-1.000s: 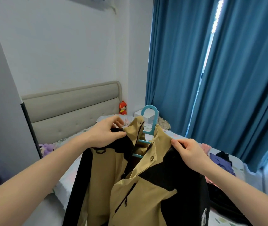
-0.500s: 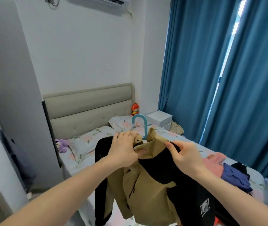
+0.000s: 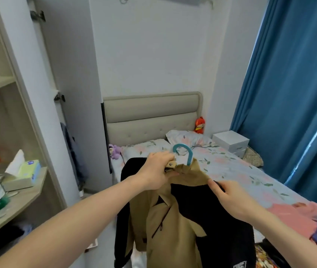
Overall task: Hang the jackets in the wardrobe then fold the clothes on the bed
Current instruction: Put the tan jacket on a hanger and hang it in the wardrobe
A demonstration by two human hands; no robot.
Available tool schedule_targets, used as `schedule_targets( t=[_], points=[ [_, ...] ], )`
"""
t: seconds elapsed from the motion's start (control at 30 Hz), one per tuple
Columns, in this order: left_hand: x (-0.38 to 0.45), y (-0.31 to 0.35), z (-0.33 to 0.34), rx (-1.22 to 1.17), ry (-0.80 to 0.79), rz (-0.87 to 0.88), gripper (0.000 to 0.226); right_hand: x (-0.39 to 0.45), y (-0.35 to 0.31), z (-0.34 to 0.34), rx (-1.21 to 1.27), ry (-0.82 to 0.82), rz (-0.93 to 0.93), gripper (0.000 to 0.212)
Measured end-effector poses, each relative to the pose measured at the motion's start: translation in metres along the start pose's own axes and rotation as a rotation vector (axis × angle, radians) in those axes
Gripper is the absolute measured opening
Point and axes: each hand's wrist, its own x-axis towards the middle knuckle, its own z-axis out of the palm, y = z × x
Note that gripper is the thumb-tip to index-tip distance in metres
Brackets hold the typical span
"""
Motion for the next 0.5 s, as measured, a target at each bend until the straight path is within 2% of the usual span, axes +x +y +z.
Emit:
schedule_targets(
  t=[0.1,0.27,0.37,0.43,0.5],
  points=[
    [-0.004,-0.021,-0.010,-0.096,0.019,-0.022,0.042,0.016,-0.013,0.018,0.086,0.009,-0.015,0.068],
    [-0.011,-0.058,-0.026,-0.185,0.065,-0.175,0.028,0.052,-0.043,0.050,0.170,0.011,0.003,0.066],
    [-0.015,-0.085,-0.037,-0.150,0.144,-0.205,0.029,0.077,-0.061,0.075,0.197,0.059,0.025,0.065],
    [-0.017,-0.109,-0.044,-0.045,0.153,-0.196,0.043,0.094,-0.073,0.091,0.206,0.089,0.028,0.065],
    [-0.017,-0.135,-0.051,0.046,0.125,-0.175,0.072,0.111,-0.086,0.106,0.205,0.116,0.014,0.061]
  ],
)
